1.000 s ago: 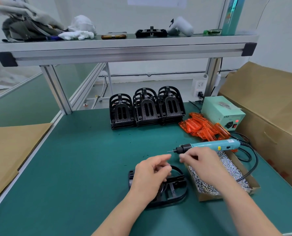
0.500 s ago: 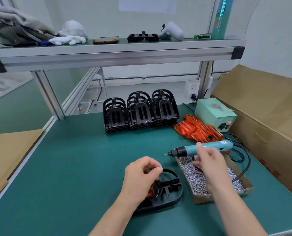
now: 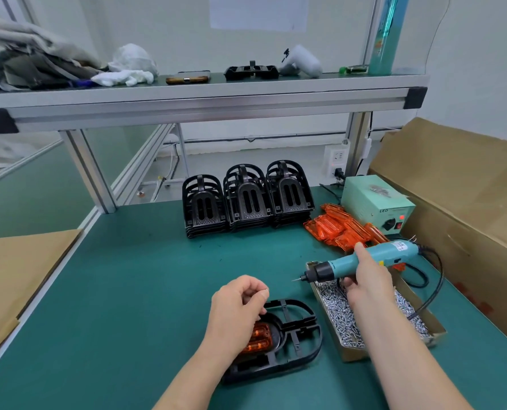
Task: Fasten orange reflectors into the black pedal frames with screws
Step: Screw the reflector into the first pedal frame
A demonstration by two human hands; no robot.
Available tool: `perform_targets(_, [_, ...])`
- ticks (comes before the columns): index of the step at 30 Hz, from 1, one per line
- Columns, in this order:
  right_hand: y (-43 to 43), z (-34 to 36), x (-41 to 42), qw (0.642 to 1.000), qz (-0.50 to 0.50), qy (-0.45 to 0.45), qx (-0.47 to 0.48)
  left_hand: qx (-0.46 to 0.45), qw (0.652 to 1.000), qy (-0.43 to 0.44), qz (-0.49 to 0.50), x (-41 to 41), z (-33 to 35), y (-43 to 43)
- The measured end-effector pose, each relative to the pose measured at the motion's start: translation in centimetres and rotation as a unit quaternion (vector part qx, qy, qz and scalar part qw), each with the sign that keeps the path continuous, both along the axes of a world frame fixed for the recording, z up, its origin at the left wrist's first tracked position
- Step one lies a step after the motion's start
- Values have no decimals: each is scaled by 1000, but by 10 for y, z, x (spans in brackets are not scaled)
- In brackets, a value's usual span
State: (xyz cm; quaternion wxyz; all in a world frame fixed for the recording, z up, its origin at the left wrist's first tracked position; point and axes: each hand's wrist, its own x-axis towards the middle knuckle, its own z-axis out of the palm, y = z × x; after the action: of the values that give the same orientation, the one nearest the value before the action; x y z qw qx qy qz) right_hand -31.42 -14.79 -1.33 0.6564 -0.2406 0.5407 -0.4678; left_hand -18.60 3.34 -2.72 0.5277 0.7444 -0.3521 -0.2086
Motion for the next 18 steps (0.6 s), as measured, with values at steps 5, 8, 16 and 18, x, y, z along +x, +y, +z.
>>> perform_targets(5, [17, 15, 9, 990, -43, -102, -84, 0, 1000, 4, -4, 2, 2, 0])
perform_targets(8, [30, 28, 20, 982, -40, -144, -116, -4, 1000, 15, -13, 0, 2, 1])
perform_targets(16, [43, 38, 41, 969, -48, -189, -149, -14, 998, 60, -10, -2, 2, 5])
perform_targets(18, [45, 38, 42, 968, -48, -186, -161, -16, 998, 61, -10, -2, 3, 6])
